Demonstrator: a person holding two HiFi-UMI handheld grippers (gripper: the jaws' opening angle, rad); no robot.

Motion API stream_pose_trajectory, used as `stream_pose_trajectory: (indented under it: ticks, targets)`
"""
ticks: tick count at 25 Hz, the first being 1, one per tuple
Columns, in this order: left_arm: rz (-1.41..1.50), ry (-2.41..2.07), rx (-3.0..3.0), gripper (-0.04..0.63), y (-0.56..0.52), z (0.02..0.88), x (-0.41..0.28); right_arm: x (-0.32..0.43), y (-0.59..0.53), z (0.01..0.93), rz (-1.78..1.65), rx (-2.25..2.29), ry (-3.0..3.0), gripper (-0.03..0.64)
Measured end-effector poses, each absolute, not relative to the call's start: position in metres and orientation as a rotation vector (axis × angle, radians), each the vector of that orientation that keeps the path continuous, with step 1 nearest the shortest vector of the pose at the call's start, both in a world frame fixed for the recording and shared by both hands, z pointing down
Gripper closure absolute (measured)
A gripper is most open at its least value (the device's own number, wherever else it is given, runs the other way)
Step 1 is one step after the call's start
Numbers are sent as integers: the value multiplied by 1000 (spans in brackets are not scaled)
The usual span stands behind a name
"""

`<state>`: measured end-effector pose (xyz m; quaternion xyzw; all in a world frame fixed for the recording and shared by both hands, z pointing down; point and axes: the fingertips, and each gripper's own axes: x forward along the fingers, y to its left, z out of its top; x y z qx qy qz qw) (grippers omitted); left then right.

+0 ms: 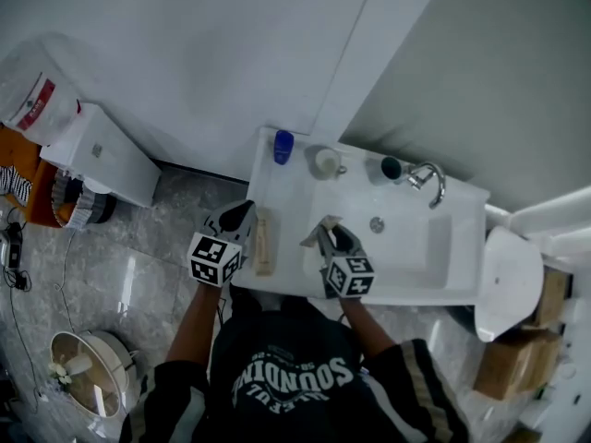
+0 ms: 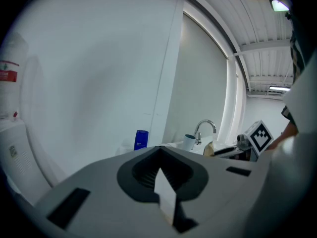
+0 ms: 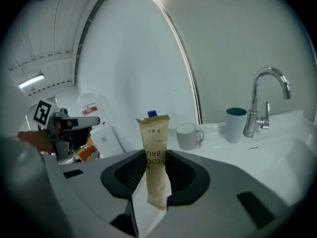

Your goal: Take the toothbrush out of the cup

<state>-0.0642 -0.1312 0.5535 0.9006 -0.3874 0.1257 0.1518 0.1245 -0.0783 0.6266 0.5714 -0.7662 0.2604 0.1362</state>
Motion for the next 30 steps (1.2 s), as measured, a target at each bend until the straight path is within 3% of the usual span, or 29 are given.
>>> stream_pose_trajectory:
  ticks: [13,30]
  targets:
    - [364,-1234,2513,597,-132,557,-104,62,-103,694,878,1401,-2097,497]
    - [386,-1306,2464,597,-128,558,-130,56,-113,791,1286,1346,-1781,495]
